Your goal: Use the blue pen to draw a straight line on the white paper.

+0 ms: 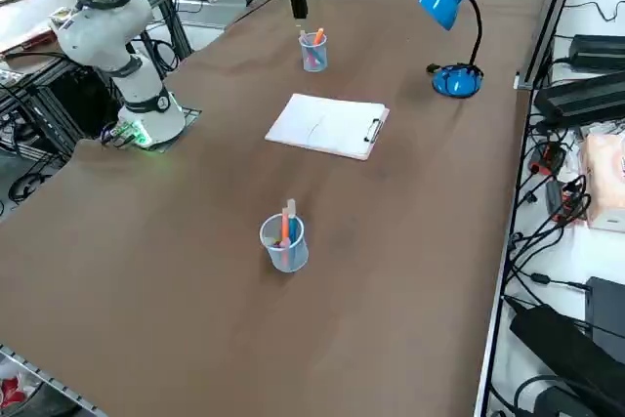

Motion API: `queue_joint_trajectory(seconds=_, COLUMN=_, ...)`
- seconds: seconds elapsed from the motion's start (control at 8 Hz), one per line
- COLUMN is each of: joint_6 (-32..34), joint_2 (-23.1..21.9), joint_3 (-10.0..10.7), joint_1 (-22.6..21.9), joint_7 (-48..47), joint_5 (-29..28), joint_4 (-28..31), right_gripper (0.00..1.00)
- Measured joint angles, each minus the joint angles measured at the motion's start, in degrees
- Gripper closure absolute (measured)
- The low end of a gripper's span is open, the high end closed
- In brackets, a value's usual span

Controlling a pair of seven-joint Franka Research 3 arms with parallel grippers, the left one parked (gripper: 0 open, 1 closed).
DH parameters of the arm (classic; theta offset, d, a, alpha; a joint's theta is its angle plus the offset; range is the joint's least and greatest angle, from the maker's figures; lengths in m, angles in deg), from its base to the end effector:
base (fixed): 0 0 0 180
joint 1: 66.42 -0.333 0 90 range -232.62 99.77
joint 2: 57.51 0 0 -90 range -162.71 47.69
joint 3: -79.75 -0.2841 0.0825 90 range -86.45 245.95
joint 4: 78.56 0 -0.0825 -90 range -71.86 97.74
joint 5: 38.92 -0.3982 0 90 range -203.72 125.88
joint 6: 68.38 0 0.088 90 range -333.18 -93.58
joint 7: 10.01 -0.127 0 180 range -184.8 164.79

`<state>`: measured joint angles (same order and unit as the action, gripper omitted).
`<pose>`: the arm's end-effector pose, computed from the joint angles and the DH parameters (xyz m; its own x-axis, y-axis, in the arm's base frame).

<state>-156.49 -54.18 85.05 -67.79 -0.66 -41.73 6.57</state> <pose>0.5810 -0.0321 0.5777 0.9954 0.0960 0.0013 0.0960 -0.9944 -0.0440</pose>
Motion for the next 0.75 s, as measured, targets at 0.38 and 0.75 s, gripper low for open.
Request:
queue_joint_trajectory(seconds=0.38, joint_6=0.1, joint_2=-6.2, joint_3=-2.1, joint_1=-0.4, joint_7=-4.5, joint_5=2.1, joint_4=6.4, right_gripper=0.00)
queue_joint_trajectory(seconds=0.75, joint_6=0.3, joint_2=-9.0, joint_3=-4.5, joint_1=-0.6, joint_7=-8.5, joint_5=4.0, joint_4=9.6, right_gripper=0.00)
